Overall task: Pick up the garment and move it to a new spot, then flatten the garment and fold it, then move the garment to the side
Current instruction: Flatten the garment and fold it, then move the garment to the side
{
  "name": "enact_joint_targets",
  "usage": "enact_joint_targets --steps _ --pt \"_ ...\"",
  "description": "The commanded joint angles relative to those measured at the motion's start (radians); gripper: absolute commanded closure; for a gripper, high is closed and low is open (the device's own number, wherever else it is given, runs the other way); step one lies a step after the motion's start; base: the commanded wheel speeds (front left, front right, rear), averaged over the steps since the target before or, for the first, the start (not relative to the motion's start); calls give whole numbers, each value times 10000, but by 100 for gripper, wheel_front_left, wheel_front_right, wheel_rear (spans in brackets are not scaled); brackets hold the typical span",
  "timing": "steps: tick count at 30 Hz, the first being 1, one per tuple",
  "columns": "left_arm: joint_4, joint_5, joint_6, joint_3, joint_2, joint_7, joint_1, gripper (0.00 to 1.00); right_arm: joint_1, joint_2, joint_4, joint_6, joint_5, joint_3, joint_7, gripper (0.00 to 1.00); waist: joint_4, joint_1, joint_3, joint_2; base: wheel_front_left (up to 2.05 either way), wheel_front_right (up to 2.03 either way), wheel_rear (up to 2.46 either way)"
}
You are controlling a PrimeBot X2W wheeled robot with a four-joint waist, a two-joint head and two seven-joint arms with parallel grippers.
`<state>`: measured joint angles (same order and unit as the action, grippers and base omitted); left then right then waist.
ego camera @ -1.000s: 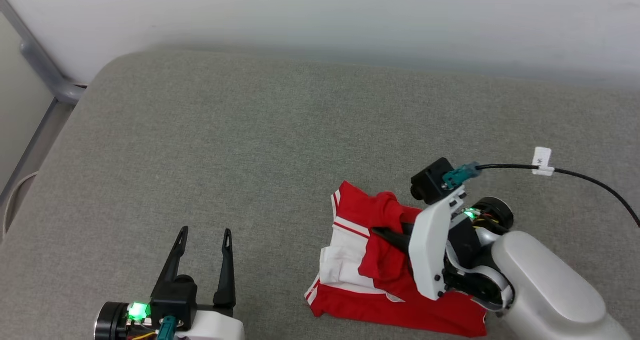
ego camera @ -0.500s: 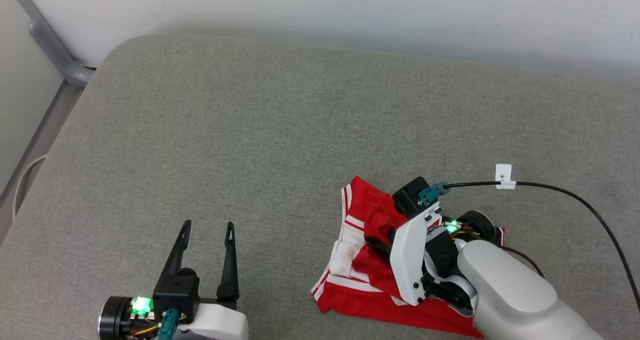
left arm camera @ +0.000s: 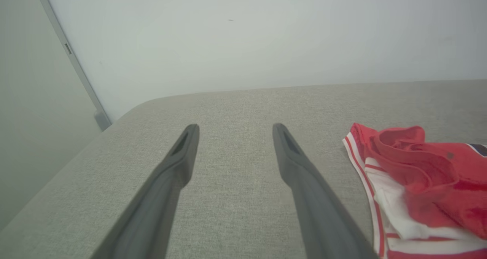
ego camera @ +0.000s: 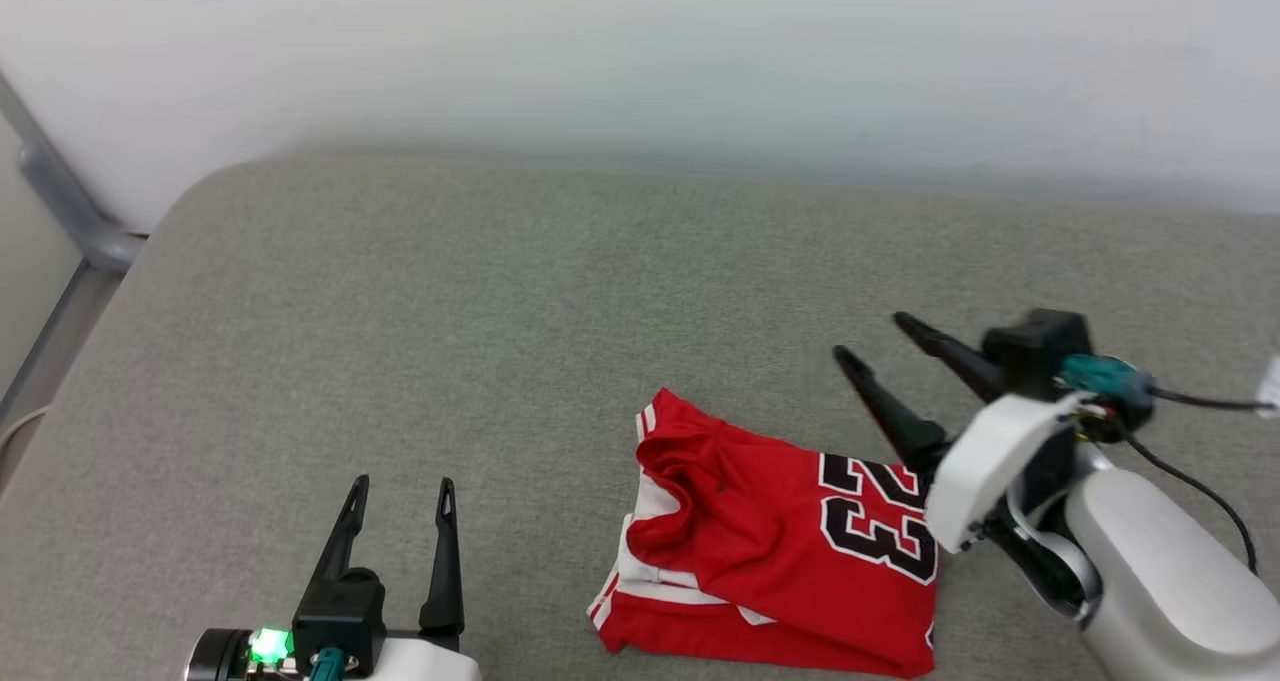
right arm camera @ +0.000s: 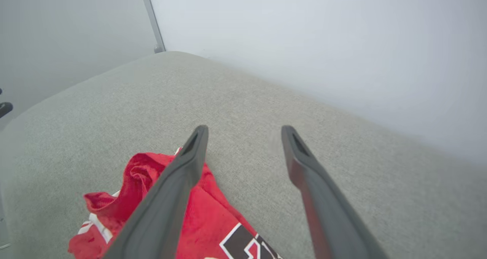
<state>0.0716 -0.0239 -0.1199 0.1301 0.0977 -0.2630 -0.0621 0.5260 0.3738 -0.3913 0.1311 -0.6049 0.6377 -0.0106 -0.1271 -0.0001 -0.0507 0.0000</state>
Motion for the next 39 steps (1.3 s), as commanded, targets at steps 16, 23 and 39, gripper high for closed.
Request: enact_joint_targets --steps 16,23,39 --pt "56 29 201 -158 86 -23 -387 0 -4294 -2166 2587 -8 4554 -6422 -2531 0 687 1 614 0 0 0 0" --pt "-54 30 286 -155 114 -23 -502 0 -5741 -2998 3785 -8 4670 -7220 -2540 0 715 1 675 0 0 0 0" --pt "-280 -16 373 -232 83 -23 -753 0 -7019 -3252 3983 -8 4568 -7144 -2542 0 607 1 812 0 0 0 0"
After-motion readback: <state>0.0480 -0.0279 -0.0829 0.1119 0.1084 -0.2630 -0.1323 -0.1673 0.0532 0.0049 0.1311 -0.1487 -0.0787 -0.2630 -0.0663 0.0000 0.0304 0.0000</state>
